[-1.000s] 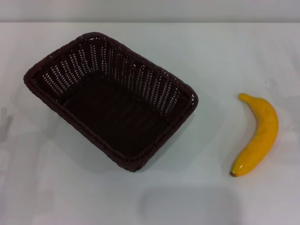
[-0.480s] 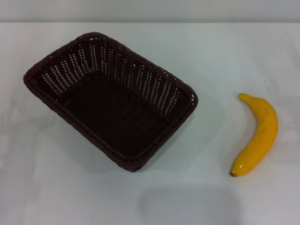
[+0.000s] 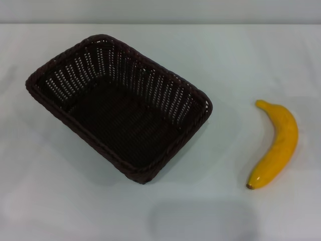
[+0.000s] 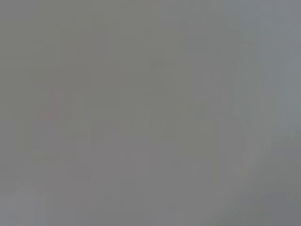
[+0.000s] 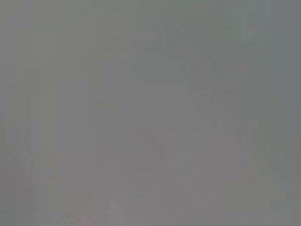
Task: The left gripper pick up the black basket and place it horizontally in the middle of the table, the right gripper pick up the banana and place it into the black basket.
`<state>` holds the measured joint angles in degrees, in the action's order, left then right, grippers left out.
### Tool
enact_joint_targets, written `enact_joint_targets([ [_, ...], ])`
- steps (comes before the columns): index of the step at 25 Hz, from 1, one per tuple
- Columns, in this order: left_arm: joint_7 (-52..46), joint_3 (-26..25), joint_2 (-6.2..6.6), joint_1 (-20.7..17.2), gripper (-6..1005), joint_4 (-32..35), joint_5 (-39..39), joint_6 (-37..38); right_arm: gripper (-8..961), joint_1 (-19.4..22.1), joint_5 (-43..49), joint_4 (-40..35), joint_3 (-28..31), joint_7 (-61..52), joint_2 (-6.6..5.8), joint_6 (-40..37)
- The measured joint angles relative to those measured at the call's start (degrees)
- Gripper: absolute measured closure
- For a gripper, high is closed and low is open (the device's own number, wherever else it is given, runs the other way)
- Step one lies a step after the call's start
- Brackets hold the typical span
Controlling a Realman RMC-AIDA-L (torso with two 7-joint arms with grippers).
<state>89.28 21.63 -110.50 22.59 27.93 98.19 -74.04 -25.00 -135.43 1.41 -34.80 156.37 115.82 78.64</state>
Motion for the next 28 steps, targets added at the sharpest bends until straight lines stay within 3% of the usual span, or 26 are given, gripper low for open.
enact_joint_targets([
  [1,-2.8,1.7,1.18,0.9,120,1.1,-2.4,0.1,108,-0.1,0.0,0.0,0.0,0.0,0.03,0.2],
  [4,-15.1,9.2,6.57,6.0,120,5.5,-13.3,0.2,108,-0.5,0.0,0.1,-0.1,0.0,0.11,0.5],
  [5,-17.8,10.7,7.61,7.2,120,6.3,-16.2,0.2,108,-0.7,0.0,0.2,-0.1,0.0,0.13,0.7],
  [6,-17.8,10.7,7.61,7.2,120,6.3,-16.2,0.2,109,-0.8,0.0,0.3,-0.1,0.0,0.16,0.9],
  [7,-25.9,14.8,10.82,12.1,120,7.8,-26.6,-0.2,109,-0.9,0.0,0.4,-0.1,0.0,0.18,1.1],
  [10,-30.6,16.5,12.63,17.5,120,8.0,-36.2,-1.4,109,-1.0,-0.1,0.5,-0.1,0.0,0.21,1.4],
  [13,-31.9,16.8,12.91,22.9,121,7.7,-45.7,-3.8,109,-1.0,-0.1,0.7,-0.1,0.0,0.28,1.8],
  [15,-32.5,16.8,12.38,26.1,121,7.5,-51.4,-4.9,109,-1.0,-0.1,0.8,-0.1,0.0,0.33,2.2],
  [19,-33.4,16.8,9.9,31.8,121,7.1,-62.8,-5.4,109,-1.0,-0.1,1.4,-0.1,0.0,0.39,3.5],
  [22,-33.2,16.8,8.21,34.1,122,5.4,-67.3,-4.8,109,-1.0,-0.1,1.6,-0.1,0.0,0.38,3.8],
  [23,-33.2,16.8,8.21,34.1,122,5.4,-67.3,-4.8,109,-1.0,-0.1,1.8,-0.1,0.0,0.38,3.8],
  [24,-33.5,17.6,7.07,35.0,122,4.0,-69.8,-3.9,109,-1.0,-0.1,1.9,-0.1,0.0,0.38,3.9],
  [28,-34.9,19.1,6.06,35.3,122,3.2,-72.2,-2.3,109,-1.0,-0.1,2.0,-0.1,0.0,0.37,4.0],
])
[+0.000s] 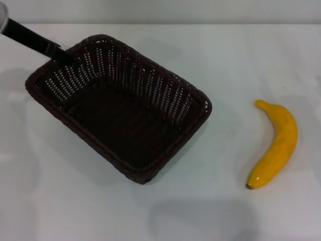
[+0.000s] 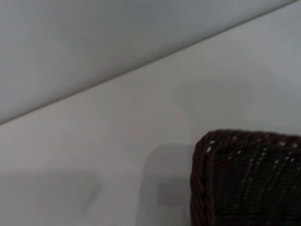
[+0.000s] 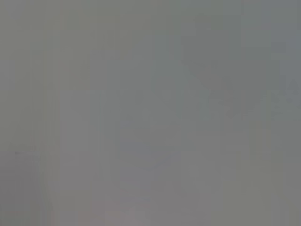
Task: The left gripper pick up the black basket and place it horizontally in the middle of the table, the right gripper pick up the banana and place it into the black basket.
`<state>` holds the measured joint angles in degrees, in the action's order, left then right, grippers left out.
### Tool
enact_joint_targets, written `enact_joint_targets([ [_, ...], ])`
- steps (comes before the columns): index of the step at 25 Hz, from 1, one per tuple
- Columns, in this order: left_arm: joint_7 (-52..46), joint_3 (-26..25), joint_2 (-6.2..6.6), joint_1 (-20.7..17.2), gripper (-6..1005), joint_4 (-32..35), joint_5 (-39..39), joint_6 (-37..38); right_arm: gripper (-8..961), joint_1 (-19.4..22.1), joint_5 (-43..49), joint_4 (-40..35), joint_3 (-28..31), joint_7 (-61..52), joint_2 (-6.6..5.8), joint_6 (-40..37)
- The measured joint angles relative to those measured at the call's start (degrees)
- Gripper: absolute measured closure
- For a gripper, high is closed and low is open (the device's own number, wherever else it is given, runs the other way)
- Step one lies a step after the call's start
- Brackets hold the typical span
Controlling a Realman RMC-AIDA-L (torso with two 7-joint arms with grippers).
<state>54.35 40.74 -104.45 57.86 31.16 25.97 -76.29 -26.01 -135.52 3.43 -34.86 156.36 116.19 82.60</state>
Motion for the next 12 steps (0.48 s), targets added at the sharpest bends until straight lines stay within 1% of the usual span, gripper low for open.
enact_joint_targets([
  [1,-1.0,0.7,-0.75,-0.1,122,-0.2,-1.5,1.3,109,0.0,0.0,0.0,0.0,0.0,0.0,0.0],
  [4,-1.3,0.7,-0.98,-0.3,123,-0.3,-1.9,1.9,109,0.0,0.0,0.0,0.1,0.0,0.0,0.0],
  [8,-2.4,0.4,-1.5,-1.4,123,-1.6,-1.9,4.5,109,-0.1,0.0,0.0,0.0,0.0,0.0,0.0],
  [12,-3.7,0.1,-2.16,-2.9,186,-1.5,-1.4,6.1,109,0.1,0.0,0.1,0.0,0.0,0.0,0.0],
])
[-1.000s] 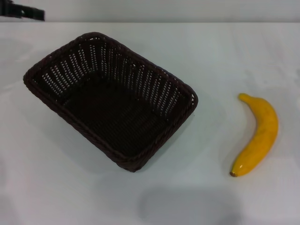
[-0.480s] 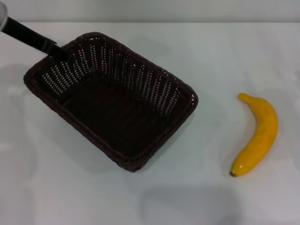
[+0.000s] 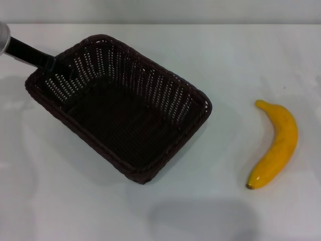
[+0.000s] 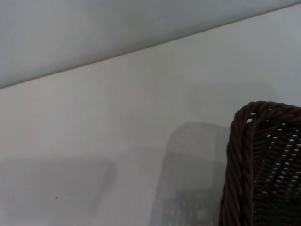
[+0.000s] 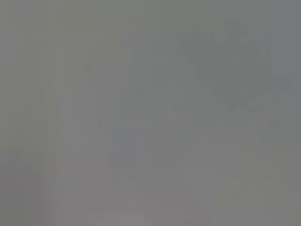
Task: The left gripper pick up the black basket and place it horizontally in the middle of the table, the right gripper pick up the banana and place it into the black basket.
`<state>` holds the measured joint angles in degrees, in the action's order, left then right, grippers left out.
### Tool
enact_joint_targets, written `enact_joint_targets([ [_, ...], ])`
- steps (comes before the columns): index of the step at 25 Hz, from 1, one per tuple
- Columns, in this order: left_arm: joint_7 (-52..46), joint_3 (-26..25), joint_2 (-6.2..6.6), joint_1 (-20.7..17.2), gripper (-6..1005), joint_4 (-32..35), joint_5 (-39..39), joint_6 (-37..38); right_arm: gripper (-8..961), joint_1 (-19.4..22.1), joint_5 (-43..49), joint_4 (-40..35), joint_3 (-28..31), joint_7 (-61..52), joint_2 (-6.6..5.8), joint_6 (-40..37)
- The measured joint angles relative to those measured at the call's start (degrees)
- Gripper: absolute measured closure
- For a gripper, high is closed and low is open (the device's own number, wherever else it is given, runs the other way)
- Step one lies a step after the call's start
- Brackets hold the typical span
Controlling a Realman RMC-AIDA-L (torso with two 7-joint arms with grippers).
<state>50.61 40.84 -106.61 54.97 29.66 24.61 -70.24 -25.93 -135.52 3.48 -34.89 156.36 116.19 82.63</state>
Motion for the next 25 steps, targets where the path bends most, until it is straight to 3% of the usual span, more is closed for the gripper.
enact_joint_targets([
  [5,-0.5,-0.1,-0.26,-0.5,264,0.4,0.7,0.1,109,0.2,0.0,0.1,0.0,0.0,0.0,0.0],
  [10,-2.4,0.0,0.08,-0.7,467,0.4,3.5,-1.3,108,0.1,0.0,0.1,0.0,0.0,0.0,-0.1],
  [16,-5.3,0.0,1.71,-1.2,706,0.4,5.2,-4.8,108,0.4,0.0,0.0,0.0,0.0,-0.15,-0.1],
  [21,-5.5,-0.1,2.95,-2.8,757,0.3,9.0,-7.7,108,0.9,0.0,-0.3,0.1,0.0,-0.29,0.0],
  [25,-3.7,-0.1,4.55,-5.6,797,0.4,16.4,-11.1,109,1.4,0.0,-0.5,0.3,0.0,-0.34,0.0],
])
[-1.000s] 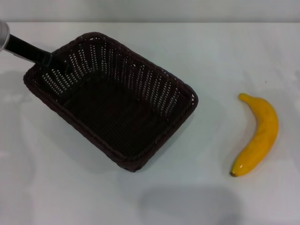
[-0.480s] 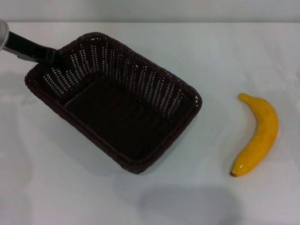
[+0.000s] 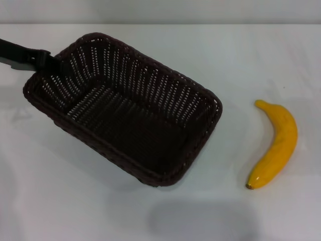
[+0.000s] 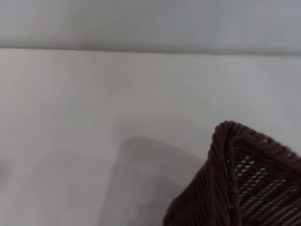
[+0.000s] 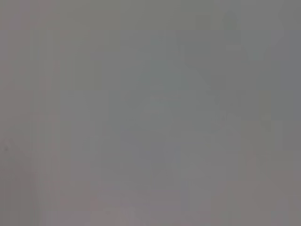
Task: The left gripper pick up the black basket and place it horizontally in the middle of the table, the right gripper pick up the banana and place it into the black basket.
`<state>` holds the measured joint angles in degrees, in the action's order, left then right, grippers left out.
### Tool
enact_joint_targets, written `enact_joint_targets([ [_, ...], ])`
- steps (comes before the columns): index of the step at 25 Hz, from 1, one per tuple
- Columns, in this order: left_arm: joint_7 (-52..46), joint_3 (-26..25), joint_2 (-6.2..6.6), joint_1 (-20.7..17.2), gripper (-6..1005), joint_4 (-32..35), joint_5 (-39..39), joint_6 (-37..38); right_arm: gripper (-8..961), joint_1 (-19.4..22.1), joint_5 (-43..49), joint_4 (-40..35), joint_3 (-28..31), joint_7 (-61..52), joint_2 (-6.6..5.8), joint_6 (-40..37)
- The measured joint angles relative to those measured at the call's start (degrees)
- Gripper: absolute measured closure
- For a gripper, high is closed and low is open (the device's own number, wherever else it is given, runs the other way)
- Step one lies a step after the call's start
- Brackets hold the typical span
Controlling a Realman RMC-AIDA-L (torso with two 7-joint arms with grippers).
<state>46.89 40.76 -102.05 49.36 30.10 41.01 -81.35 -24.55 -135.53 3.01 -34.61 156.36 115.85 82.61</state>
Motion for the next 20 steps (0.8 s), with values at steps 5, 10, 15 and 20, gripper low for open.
enact_joint_targets([
  [5,1.3,-0.1,2.62,-5.8,796,0.0,13.1,-4.1,109,0.7,0.0,-0.1,-0.2,0.0,-0.09,0.1],
  [10,1.0,-0.1,3.34,-11.8,782,0.0,23.3,-5.2,109,1.1,0.0,0.0,-0.3,0.0,-0.1,0.3],
  [15,-1.3,-1.2,1.82,-16.8,769,-0.1,29.6,-0.9,109,2.0,0.0,0.0,-0.3,0.0,-0.07,2.5],
  [20,-1.6,-3.0,-0.38,-17.7,755,-0.6,29.5,3.3,110,2.5,0.0,-0.1,-0.3,0.1,-0.13,3.9],
])
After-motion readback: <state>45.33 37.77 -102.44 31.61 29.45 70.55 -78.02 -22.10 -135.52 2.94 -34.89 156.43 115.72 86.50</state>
